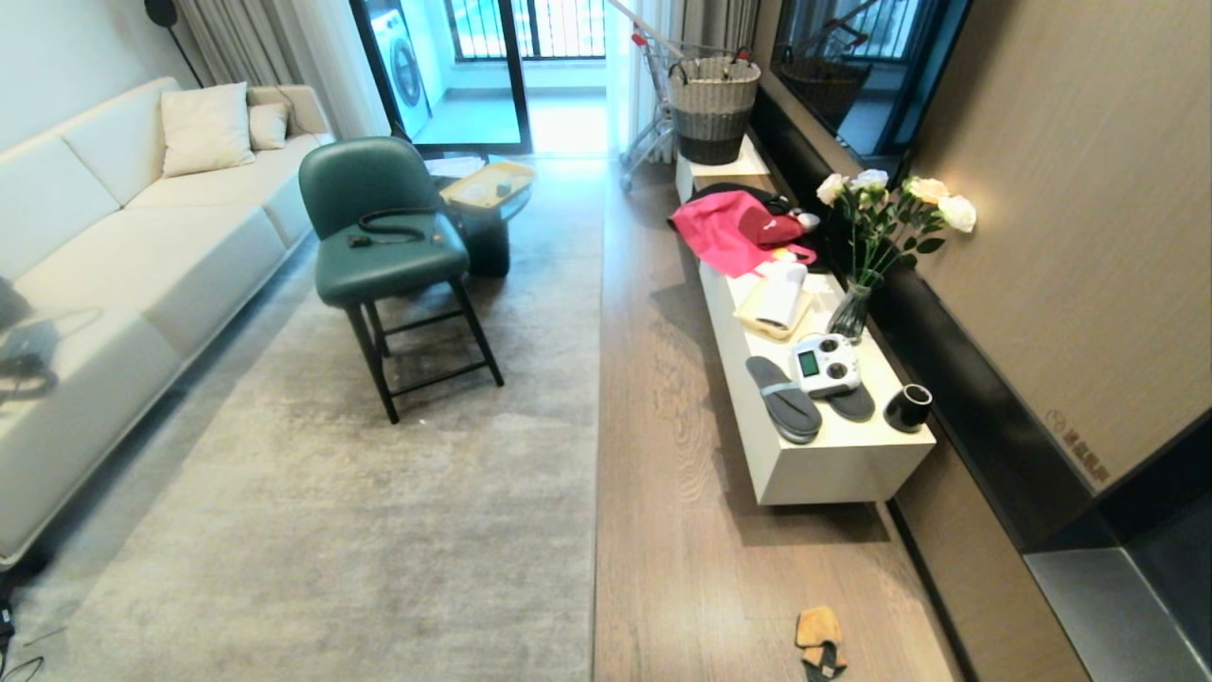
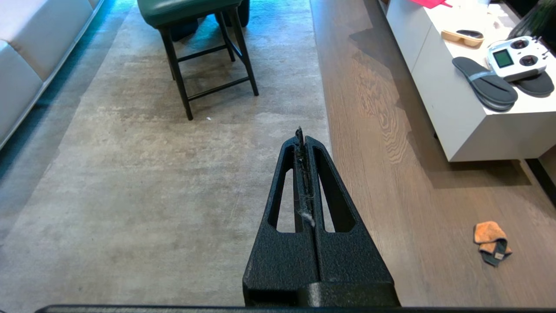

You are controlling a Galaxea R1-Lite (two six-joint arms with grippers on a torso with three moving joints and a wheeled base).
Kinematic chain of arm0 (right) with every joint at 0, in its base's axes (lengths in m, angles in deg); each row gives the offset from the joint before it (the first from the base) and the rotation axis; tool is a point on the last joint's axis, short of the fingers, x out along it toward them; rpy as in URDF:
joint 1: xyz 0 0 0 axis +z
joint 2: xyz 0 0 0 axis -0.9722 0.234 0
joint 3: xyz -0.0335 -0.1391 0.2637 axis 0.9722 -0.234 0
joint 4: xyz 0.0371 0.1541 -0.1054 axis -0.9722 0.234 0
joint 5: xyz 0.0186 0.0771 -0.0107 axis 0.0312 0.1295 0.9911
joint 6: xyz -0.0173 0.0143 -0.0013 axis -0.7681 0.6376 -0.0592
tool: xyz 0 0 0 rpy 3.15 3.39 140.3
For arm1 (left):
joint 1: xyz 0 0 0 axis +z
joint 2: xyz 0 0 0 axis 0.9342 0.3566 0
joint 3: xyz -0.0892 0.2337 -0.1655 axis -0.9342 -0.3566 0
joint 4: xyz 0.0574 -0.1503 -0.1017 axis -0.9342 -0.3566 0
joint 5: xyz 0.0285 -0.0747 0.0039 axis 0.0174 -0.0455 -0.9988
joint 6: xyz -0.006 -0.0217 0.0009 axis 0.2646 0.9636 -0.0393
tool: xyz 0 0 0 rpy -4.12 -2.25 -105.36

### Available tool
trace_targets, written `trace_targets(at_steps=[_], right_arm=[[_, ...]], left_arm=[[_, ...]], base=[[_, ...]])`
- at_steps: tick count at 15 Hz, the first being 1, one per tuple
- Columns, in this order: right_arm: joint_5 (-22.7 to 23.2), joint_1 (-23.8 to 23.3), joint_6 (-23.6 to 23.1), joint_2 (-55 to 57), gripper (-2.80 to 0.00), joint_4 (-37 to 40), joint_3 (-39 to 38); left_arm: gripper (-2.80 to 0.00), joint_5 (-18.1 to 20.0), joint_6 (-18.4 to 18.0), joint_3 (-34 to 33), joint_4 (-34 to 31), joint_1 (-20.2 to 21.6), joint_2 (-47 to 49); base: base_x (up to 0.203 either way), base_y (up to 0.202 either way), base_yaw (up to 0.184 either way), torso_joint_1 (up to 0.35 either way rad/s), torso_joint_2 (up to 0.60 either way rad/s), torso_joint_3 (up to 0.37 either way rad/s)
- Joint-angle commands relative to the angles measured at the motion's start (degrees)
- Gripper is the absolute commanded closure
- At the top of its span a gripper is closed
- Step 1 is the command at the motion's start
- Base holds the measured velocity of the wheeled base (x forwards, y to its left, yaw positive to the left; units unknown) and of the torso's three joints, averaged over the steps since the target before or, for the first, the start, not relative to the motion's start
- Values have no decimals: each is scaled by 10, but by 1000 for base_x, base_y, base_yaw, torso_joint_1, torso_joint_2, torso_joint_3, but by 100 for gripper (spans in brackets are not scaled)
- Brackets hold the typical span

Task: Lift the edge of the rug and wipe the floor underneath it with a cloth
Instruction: Pick up the rag

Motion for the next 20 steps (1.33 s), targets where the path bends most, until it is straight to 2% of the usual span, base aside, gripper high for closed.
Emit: trace_targets(at_steps=[1, 20], right_arm=[[1, 1, 0, 1, 0, 0, 0], [1, 0, 0, 1, 0, 0, 0]], left_arm=[[0, 0, 0, 0, 0, 0, 0], [0, 0, 0, 0, 0, 0, 0]], base=[[0, 0, 0, 0, 0, 0], [0, 0, 0, 0, 0, 0]])
